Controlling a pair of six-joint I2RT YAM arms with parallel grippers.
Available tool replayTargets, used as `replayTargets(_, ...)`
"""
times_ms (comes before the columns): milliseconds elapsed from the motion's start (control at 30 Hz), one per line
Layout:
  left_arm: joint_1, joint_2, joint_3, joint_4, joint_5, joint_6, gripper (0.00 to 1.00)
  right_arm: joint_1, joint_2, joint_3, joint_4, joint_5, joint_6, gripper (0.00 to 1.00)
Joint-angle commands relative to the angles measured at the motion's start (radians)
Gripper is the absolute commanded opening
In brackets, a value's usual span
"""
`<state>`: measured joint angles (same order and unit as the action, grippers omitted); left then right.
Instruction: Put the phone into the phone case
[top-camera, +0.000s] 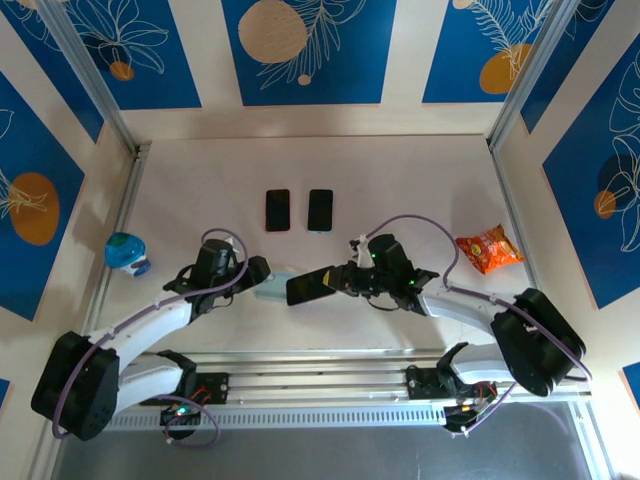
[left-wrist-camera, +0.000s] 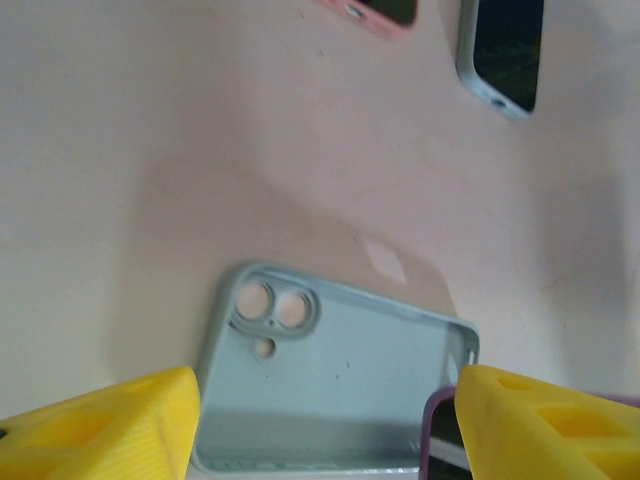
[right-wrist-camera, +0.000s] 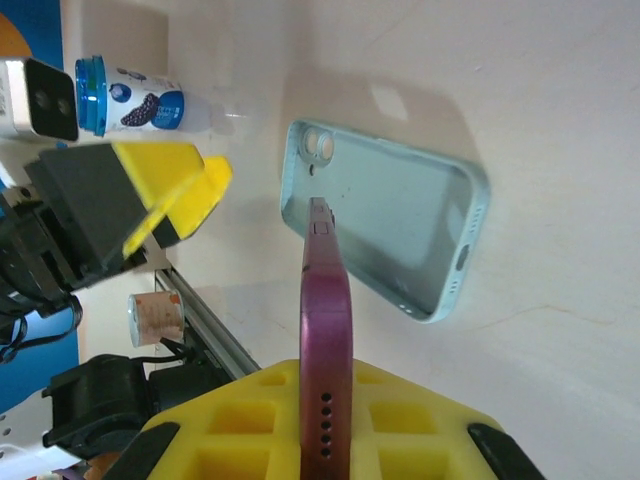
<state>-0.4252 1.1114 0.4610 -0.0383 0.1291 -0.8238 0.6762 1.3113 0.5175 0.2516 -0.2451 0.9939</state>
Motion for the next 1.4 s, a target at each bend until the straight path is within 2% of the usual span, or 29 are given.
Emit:
replayTargets(0, 0.036, -0.002, -0.003, -0.008, 0.006, 0.037, 0.69, 0.045, 0.041, 0.051, 0.124, 0.059, 0.046, 0.00)
replayTargets(267, 0.066, 0.051, -0.033, 0.097, 0.035, 0.029, 0.69, 0.103, 0.197, 0.119, 0.265, 0.093, 0.123, 0.00)
replayTargets(733, 0.086, 0.126, -0.040, 0.189, 0.091, 0.020, 0.68, 0.114, 0.361, 0.142, 0.393, 0.142, 0.227, 0.00)
replayTargets(1367, 0.064, 0.220, -0.100, 0.305, 0.140, -0.035, 0.66, 0.135, 0.381, 0.122, 0.341, 0.211, 0.251, 0.00)
